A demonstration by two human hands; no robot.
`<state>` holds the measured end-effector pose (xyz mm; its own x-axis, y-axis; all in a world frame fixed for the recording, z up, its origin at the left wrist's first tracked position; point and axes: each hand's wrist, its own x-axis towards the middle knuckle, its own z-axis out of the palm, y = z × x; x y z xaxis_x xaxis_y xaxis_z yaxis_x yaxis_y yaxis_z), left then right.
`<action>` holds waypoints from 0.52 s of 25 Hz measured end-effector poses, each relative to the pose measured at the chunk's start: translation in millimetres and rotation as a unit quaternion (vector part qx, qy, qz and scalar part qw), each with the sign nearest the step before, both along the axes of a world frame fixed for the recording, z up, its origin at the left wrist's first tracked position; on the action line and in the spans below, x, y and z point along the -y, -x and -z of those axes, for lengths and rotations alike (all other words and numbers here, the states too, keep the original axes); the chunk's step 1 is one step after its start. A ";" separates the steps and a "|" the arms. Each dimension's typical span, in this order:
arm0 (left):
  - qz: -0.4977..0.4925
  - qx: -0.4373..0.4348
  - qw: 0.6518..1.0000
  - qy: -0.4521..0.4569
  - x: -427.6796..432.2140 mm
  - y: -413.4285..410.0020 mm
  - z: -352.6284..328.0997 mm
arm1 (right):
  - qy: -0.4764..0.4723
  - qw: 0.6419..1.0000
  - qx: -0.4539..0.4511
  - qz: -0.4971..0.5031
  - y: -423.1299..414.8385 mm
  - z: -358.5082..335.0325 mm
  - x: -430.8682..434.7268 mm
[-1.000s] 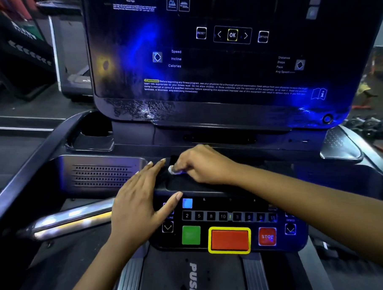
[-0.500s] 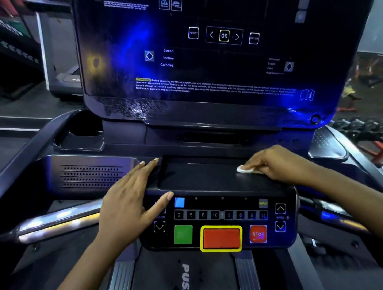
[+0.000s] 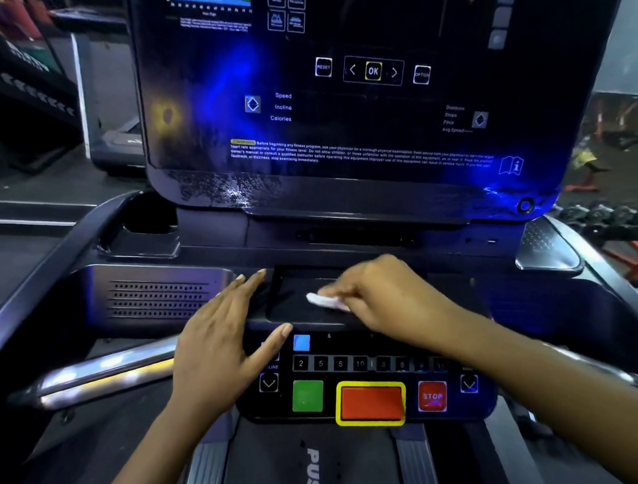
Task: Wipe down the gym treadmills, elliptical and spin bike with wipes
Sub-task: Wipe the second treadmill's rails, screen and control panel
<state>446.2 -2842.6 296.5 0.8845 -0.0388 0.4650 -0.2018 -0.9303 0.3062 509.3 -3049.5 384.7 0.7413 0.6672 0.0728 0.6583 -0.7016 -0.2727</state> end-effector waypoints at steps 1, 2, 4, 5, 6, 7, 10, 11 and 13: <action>-0.001 -0.002 1.000 0.001 -0.3 -0.2 -0.1 | -0.060 0.997 0.050 -0.025 -13.5 4.6 -10.8; 0.001 -0.004 1.000 0.003 -1.1 -0.5 -0.4 | -0.096 0.987 0.121 -0.052 -28.3 9.7 -23.2; 0.007 -0.010 1.000 0.002 -3.3 -1.2 -0.7 | -0.075 0.951 0.265 -0.138 -57.2 19.2 -50.7; 0.009 -0.013 1.000 -0.001 -4.1 -1.0 -0.5 | -0.031 0.930 0.312 -0.190 -68.9 25.2 -62.2; 0.007 -0.014 1.000 -0.006 -4.5 -0.6 -0.6 | 0.011 0.909 0.344 -0.237 -78.9 30.8 -69.9; 0.006 -0.014 1.000 -0.009 -4.5 -0.1 -0.9 | 0.046 0.893 0.359 -0.268 -86.2 35.7 -70.8; 0.004 -0.022 1.000 -0.010 -4.6 -0.5 -0.9 | 0.057 0.881 0.361 -0.301 -100.2 40.6 -43.1; 0.006 -0.021 1.000 -0.010 -5.1 -1.1 -0.6 | 0.054 0.884 0.362 -0.291 -99.6 41.9 -26.3; 0.009 -0.016 1.000 -0.012 -5.9 -1.3 0.3 | 0.061 0.895 0.364 -0.251 -94.7 41.9 10.5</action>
<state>447.5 -2836.7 296.1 0.8981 -0.0655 0.4350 -0.2091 -0.9335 0.2912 603.9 -3060.1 342.7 0.1318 0.9386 0.3190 0.8711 -0.2632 0.4145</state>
